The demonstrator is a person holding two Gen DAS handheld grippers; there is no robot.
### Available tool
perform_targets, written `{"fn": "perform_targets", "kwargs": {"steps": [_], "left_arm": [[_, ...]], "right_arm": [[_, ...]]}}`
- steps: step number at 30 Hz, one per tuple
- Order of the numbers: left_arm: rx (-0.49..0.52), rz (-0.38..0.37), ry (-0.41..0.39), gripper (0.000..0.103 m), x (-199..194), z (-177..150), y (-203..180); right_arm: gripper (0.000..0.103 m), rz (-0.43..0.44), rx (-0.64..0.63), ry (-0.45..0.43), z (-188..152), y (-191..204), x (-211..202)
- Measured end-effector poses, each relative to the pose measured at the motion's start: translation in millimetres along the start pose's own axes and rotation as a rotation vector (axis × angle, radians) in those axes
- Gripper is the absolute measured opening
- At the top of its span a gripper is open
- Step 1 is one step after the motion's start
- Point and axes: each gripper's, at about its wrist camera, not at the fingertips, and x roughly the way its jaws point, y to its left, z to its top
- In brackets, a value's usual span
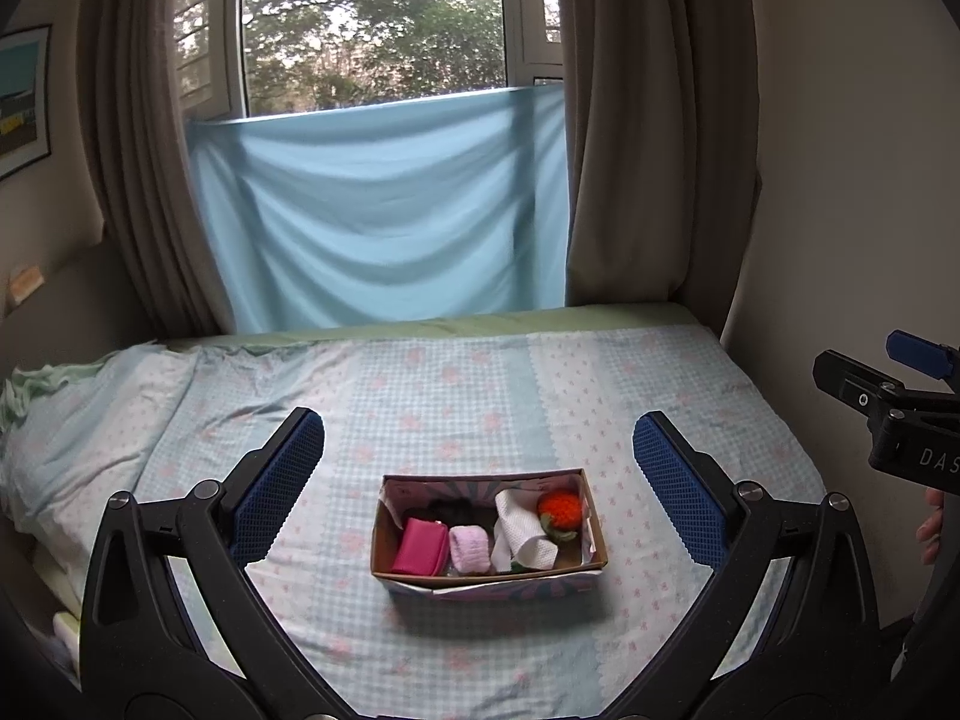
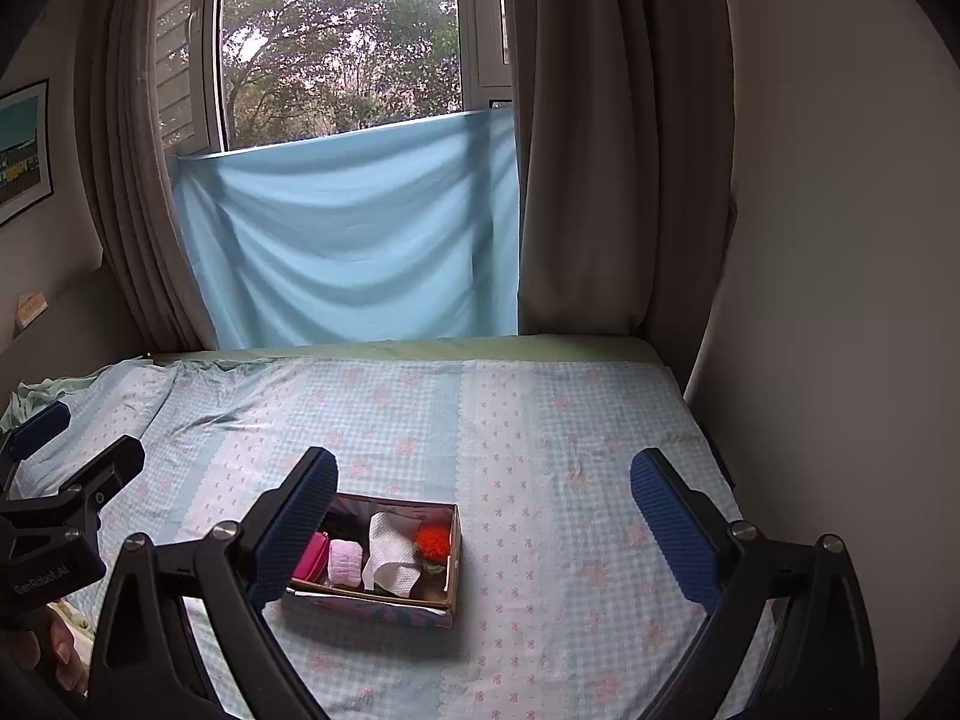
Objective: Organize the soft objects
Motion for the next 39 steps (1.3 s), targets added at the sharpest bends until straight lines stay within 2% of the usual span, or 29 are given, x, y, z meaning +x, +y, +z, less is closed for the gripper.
{"fn": "perform_targets", "kwargs": {"steps": [28, 35, 39], "left_arm": [[-0.021, 0.018, 0.023, 0.103, 17, 1, 4], [-0.015, 0.026, -0.028, 0.103, 15, 4, 8], [-0.023, 0.039, -0.031, 0.103, 20, 5, 10]], "right_arm": [[0.097, -0.02, -0.002, 0.013, 6, 2, 7], [0.097, -0.024, 0.007, 0.009, 8, 4, 11], [0.097, -0.023, 0.01, 0.009, 9, 4, 14]]}}
